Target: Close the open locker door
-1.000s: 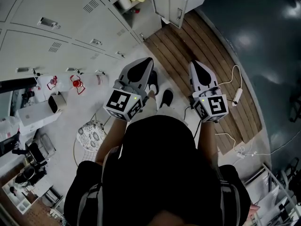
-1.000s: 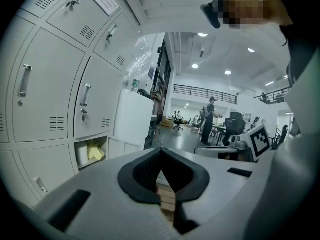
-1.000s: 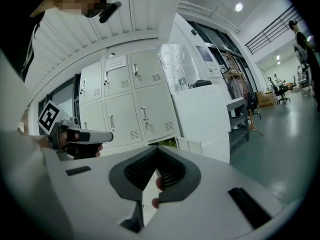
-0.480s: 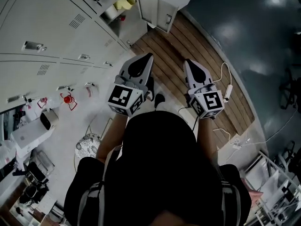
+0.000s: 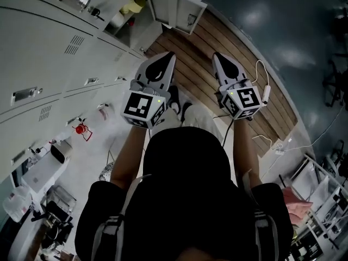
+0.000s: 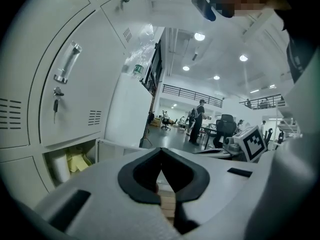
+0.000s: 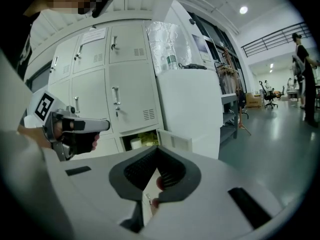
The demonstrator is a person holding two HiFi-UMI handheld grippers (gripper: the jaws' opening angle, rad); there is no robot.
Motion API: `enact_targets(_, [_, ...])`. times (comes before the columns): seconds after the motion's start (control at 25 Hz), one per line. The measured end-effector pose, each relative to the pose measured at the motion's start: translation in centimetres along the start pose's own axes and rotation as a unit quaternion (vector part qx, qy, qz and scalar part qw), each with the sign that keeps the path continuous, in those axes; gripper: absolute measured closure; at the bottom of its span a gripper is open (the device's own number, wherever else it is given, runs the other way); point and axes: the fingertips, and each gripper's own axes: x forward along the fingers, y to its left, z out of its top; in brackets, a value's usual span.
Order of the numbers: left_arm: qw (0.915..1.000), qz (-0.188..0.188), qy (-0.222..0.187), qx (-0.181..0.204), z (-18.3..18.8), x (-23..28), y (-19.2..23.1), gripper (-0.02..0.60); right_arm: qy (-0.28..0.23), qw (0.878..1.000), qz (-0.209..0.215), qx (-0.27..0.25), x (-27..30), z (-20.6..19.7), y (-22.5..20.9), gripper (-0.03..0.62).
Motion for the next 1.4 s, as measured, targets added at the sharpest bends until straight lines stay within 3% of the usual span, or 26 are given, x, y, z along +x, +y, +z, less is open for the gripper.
enact_targets(0.6, [0.9986, -0.008, 0.048, -0.02, -6.8, 5.9, 5.2, 0.565, 0.059, 0.998, -0.024, 0.007, 10.3, -9.1, -7.6, 0.591])
enact_targets(1.4, [0.9971, -0.01, 0.072, -0.022, -12.9, 11.2, 5.9, 0.565, 0.093, 0.995, -0.017, -0.018, 18.3, -16.1, -13.9, 0.59])
